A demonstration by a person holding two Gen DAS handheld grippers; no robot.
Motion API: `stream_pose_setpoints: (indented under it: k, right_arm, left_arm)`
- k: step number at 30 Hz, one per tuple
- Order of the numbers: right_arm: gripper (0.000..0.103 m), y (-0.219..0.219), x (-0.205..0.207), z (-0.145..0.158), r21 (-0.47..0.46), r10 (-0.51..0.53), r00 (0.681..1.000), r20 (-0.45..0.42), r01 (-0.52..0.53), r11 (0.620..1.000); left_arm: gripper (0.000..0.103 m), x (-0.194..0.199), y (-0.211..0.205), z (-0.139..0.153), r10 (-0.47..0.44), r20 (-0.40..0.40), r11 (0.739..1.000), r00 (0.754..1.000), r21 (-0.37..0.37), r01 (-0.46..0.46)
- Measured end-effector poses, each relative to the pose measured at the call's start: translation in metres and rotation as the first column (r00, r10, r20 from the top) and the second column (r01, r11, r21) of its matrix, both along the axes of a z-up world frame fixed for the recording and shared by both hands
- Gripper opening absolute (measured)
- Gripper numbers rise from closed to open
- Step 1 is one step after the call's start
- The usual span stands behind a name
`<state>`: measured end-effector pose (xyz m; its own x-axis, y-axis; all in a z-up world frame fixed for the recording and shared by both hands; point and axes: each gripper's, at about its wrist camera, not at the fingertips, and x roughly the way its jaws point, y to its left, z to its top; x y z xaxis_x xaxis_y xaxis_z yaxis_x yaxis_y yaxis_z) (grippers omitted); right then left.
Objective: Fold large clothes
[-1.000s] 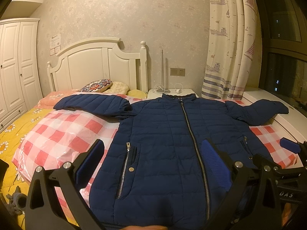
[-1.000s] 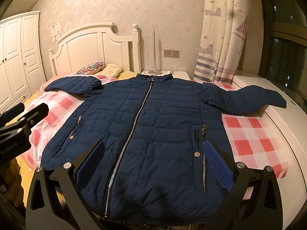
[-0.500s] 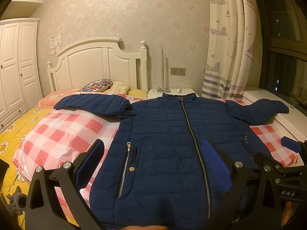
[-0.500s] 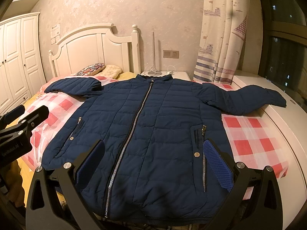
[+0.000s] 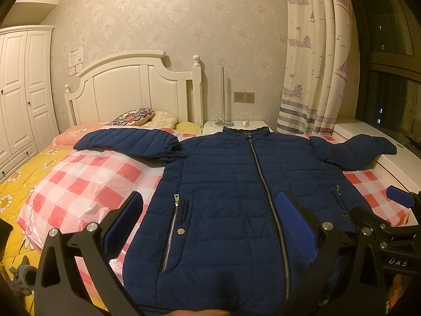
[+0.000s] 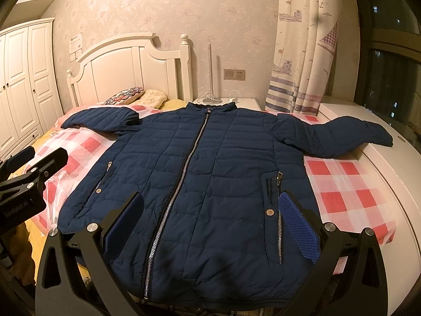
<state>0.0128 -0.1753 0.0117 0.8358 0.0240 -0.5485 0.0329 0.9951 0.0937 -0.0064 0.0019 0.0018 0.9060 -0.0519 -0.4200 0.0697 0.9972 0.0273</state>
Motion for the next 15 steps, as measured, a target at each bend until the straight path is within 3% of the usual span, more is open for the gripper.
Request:
stream_pose_setpoints:
  k: [15]
  right_arm:
    - [0.099, -0.0008, -0.0006, 0.0002, 0.004, -0.001, 1.000, 0.000, 0.001, 1.000]
  left_arm:
    - [0.101, 0.0000, 0.0005, -0.0007, -0.001, -0.002, 1.000, 1.000, 0.000, 0.001]
